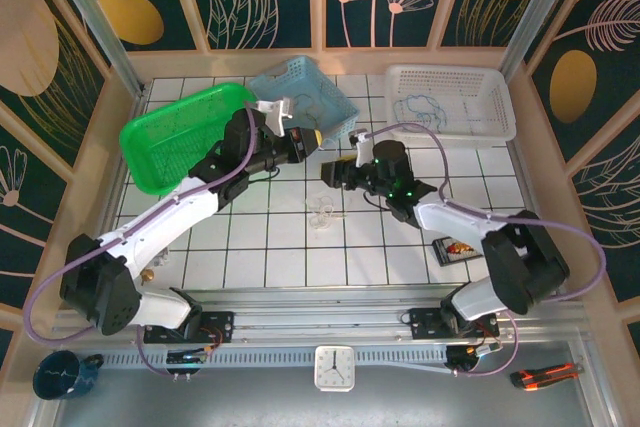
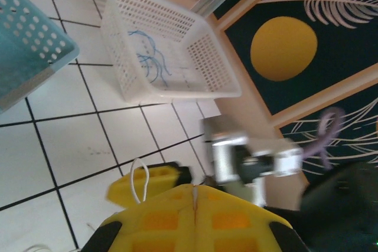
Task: Untangle the cables
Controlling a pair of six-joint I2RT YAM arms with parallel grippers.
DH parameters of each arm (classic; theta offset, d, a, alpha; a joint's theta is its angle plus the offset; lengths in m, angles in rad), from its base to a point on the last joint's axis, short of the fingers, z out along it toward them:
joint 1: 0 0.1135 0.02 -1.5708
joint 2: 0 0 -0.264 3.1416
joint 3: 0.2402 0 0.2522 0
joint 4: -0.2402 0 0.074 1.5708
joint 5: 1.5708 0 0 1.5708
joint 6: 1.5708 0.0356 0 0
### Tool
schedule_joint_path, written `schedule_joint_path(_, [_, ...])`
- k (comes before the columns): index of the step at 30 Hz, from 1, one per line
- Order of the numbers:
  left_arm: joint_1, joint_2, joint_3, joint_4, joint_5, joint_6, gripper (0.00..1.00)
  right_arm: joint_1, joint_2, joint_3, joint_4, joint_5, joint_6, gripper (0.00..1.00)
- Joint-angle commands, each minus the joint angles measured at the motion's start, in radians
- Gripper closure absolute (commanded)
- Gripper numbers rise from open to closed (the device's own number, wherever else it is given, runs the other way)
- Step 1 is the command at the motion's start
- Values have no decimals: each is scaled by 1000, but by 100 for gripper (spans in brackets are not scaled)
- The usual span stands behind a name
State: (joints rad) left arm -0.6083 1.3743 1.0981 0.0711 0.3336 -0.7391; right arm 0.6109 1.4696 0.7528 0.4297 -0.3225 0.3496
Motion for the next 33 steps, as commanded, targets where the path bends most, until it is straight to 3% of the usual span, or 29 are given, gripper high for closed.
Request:
schedule_joint_path(1, [-4,-42,51,42,25,-38,100,0,45,25,112,-29,24,38])
schedule_joint_path(11, [-4,-69,151,194,105,-147,100,15,183,3,286,27,134,63])
schedule_joint_path(16, [-4,-41,297,195,128,-171,100,30,236,-6,344,82,171,70])
schedule_joint_path(20, [-4,2,496,98,108,-119,100,40,266,-32,378,113,201,76])
schedule_joint_path(29, [16,165,978,-239,-77,101,100,67,290,-133,424,167,259,74])
schedule_joint_path(33, [82,185,1004,-275,-161,138,100,73,283,-168,437,167,277,69])
